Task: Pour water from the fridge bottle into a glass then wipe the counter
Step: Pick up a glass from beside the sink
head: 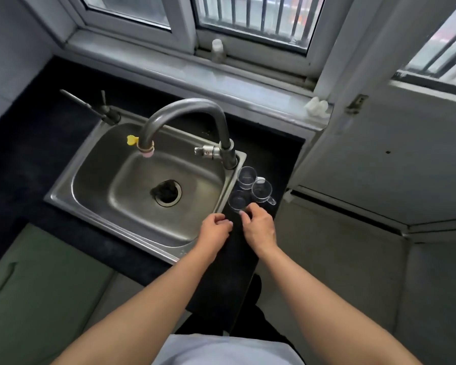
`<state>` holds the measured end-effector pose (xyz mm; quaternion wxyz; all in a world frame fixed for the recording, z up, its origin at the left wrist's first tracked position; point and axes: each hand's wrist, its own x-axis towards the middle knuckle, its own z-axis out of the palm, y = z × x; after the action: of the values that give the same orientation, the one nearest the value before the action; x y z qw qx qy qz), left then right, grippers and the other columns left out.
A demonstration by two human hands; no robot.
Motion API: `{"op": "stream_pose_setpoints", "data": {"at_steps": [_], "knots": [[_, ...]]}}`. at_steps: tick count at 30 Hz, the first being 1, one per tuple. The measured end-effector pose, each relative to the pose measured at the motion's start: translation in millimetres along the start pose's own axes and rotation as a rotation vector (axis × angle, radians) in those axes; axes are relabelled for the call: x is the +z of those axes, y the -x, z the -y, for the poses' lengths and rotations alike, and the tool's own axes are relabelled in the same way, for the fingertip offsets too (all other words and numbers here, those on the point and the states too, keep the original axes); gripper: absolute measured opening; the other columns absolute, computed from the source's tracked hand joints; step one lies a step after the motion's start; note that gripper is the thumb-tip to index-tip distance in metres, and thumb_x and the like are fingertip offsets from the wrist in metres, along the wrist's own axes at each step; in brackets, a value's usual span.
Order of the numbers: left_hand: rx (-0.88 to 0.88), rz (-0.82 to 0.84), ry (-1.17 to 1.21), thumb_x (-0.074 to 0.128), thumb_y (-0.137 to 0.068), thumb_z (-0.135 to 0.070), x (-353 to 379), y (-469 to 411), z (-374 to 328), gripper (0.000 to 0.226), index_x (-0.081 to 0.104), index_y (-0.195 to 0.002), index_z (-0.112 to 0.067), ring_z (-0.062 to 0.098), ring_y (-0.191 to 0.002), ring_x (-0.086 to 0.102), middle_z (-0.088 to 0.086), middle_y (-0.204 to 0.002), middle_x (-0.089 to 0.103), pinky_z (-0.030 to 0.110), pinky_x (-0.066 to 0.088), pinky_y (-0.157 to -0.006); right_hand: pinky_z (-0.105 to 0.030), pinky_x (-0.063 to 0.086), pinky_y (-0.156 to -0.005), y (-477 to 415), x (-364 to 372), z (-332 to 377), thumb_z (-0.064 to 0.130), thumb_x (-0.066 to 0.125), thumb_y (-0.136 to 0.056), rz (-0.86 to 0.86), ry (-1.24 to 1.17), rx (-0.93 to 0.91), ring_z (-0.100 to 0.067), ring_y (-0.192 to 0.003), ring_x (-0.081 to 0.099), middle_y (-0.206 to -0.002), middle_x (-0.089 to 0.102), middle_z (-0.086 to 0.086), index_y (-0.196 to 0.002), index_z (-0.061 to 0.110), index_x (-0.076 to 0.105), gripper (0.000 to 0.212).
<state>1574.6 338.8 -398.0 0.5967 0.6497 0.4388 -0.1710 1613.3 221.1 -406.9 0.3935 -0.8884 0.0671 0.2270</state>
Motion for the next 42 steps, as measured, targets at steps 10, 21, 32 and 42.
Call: {"op": "stream_pose_setpoints", "data": {"at_steps": [10, 21, 32, 42], "knots": [[0.032, 0.151, 0.281, 0.064, -0.088, 0.012, -16, 12, -4, 0.032, 0.057, -0.110, -0.011, 0.017, -0.090, 0.064, 0.005, -0.097, 0.062, 0.036, 0.055, -0.088, -0.022, 0.043, -0.060, 43, -4, -5, 0.032, 0.065, -0.093, 0.024, -0.167, -0.069, -0.011, -0.071, 0.060, -0.074, 0.066, 0.004, -0.082, 0.022, 0.063, 0.015], [0.136, 0.131, 0.445, 0.073, -0.082, 0.009, -93, 50, 14, 0.045, 0.055, -0.122, -0.002, 0.025, -0.099, 0.062, 0.012, -0.104, 0.063, 0.048, 0.047, -0.103, -0.026, 0.048, -0.061, 77, 14, 38, 0.029, 0.068, -0.091, 0.168, -0.138, -0.362, -0.010, -0.065, 0.057, -0.071, 0.063, 0.003, -0.078, 0.021, 0.062, 0.017], [0.233, -0.016, 0.669, 0.063, -0.085, 0.018, -254, 100, 73, 0.033, 0.058, -0.110, -0.002, 0.021, -0.080, 0.066, 0.012, -0.092, 0.065, 0.027, 0.057, -0.071, -0.018, 0.041, -0.056, 170, 127, 135, 0.025, 0.067, -0.093, 0.294, -0.012, -0.567, -0.008, -0.064, 0.058, -0.068, 0.064, 0.004, -0.079, 0.020, 0.064, 0.015], [0.262, -0.243, 0.743, 0.071, -0.080, 0.012, -475, 153, 194, 0.033, 0.059, -0.105, -0.008, 0.017, -0.077, 0.061, 0.001, -0.080, 0.068, 0.031, 0.049, -0.071, -0.022, 0.030, -0.053, 302, 315, 231, 0.010, 0.065, -0.089, 0.515, 0.039, -0.692, -0.003, -0.055, 0.036, -0.059, 0.042, 0.009, -0.067, 0.012, 0.047, 0.029]]}}
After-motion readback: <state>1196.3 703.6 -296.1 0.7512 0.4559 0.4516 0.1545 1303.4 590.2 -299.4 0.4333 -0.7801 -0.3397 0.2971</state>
